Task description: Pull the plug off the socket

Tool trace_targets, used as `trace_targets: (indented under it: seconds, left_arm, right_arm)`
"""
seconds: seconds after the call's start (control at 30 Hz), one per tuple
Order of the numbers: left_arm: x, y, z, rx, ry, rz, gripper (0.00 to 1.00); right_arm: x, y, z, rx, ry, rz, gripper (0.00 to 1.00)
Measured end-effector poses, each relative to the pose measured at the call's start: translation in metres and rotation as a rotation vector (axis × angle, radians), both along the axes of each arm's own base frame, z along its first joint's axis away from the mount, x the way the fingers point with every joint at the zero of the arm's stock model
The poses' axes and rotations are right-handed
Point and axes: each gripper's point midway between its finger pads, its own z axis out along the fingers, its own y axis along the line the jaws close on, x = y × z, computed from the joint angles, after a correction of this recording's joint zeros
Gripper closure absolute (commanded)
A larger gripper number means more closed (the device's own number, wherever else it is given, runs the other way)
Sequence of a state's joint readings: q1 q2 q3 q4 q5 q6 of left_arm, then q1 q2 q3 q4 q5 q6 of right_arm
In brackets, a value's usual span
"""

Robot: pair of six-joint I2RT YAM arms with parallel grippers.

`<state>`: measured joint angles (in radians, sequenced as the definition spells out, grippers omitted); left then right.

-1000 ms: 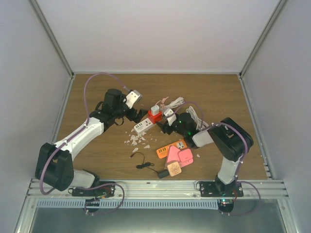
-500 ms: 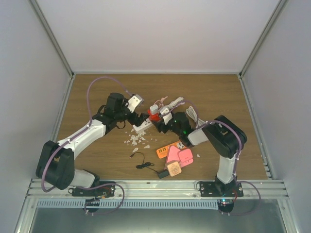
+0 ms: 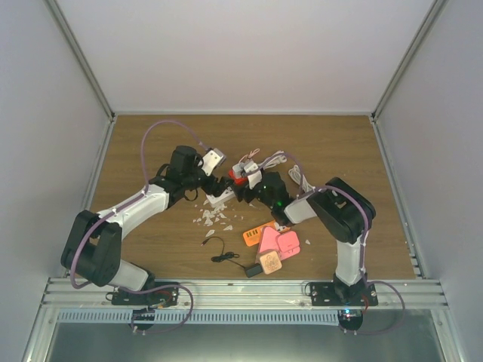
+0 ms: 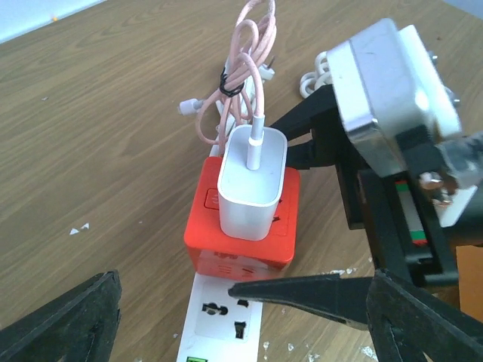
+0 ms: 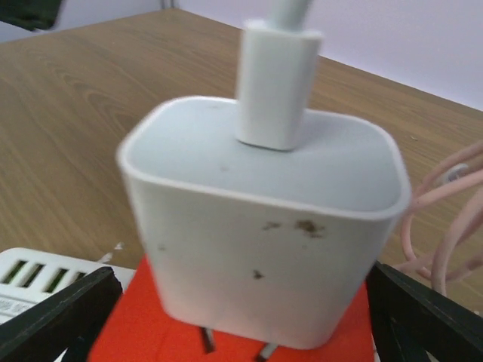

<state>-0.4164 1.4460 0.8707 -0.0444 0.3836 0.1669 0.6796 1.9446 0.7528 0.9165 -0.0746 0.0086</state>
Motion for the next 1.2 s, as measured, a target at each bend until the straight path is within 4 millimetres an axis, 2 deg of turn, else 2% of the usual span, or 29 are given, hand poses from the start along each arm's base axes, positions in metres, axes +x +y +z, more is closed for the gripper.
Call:
trace_targets:
  seconds: [0.2, 0.33, 0.53, 0.7, 0.8, 1.03, 1.2]
  left_arm:
    - [0.001, 0.000, 0.001, 0.004, -0.010, -0.001, 0.18]
    - [0.001, 0.000, 0.001, 0.009, -0.020, -0.008, 0.23]
    - [0.000, -0.003, 0.003, -0.005, -0.048, -0.039, 0.26]
    - [-0.009, -0.003, -0.009, -0.007, -0.040, -0.059, 0.26]
    - [-0.011, -0.004, -0.013, -0.006, -0.038, -0.062, 0.27]
    - [-0.012, -0.017, -0.011, -0.018, -0.066, -0.075, 0.27]
    - [-0.007, -0.021, -0.023, -0.020, -0.050, -0.064, 0.29]
  right_arm:
    - [0.006, -0.003, -0.014, -0.014, 0.026, -0.039, 0.25]
    - [0.004, -0.002, -0.014, -0.019, 0.018, -0.024, 0.31]
    - [-0.010, -0.005, -0.015, -0.040, -0.030, 0.042, 0.39]
    - [-0.021, -0.005, -0.015, -0.057, -0.060, 0.105, 0.40]
    - [-0.024, -0.004, -0.014, -0.059, -0.063, 0.133, 0.38]
    - [-0.027, -0.001, -0.016, -0.070, -0.042, 0.157, 0.18]
    - [-0.029, -0.001, -0.021, -0.079, -0.020, 0.167, 0.19]
